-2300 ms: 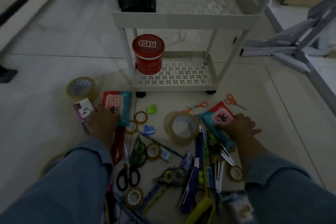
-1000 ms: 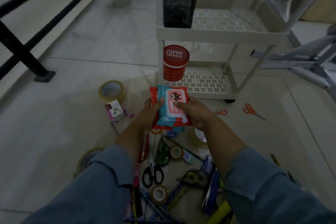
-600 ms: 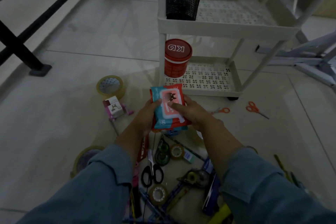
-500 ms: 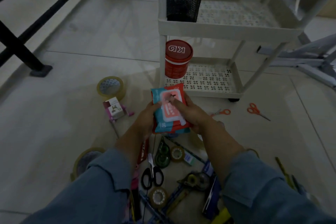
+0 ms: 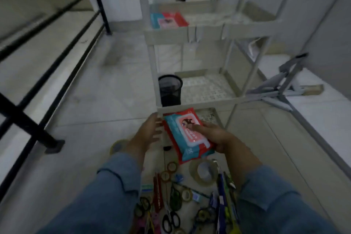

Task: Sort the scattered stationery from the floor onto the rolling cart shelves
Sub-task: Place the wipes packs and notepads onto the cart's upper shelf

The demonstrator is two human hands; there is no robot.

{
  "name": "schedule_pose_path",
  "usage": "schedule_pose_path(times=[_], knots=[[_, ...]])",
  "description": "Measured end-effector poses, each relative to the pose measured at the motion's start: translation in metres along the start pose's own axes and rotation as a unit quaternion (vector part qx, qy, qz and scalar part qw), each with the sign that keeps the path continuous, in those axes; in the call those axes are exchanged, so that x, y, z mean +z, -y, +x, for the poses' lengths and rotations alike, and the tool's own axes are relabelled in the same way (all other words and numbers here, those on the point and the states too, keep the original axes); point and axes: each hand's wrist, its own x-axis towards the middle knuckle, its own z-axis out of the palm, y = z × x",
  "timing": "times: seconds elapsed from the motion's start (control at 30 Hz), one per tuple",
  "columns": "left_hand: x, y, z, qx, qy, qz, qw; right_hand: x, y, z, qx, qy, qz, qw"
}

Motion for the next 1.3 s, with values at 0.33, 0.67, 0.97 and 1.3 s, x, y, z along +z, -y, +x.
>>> schedule_pose_path(times=[0.33,0.67,0.97,1.3], knots=[[0.010,-0.142,-0.067,0.433,-0.181,-0.019,0.883,-0.001,0.110,-0.100,-0.121,0.050,0.041,0.991],[0.009,-0.177,-0.059,0.494,-0.150,0.090,0.851,0.013,0.244,-0.097,-0.200,-0.060,0.038,0.977],[0.004,-0.172,-0.045,0.513,-0.162,0.157,0.829,0.040,0.294,-0.018,-0.227,-0.199,-0.089,0.949],[0.006,-0.170,-0.041,0.512,-0.193,0.179,0.818,0.069,0.293,0.020,-0.156,-0.218,-0.301,0.915]])
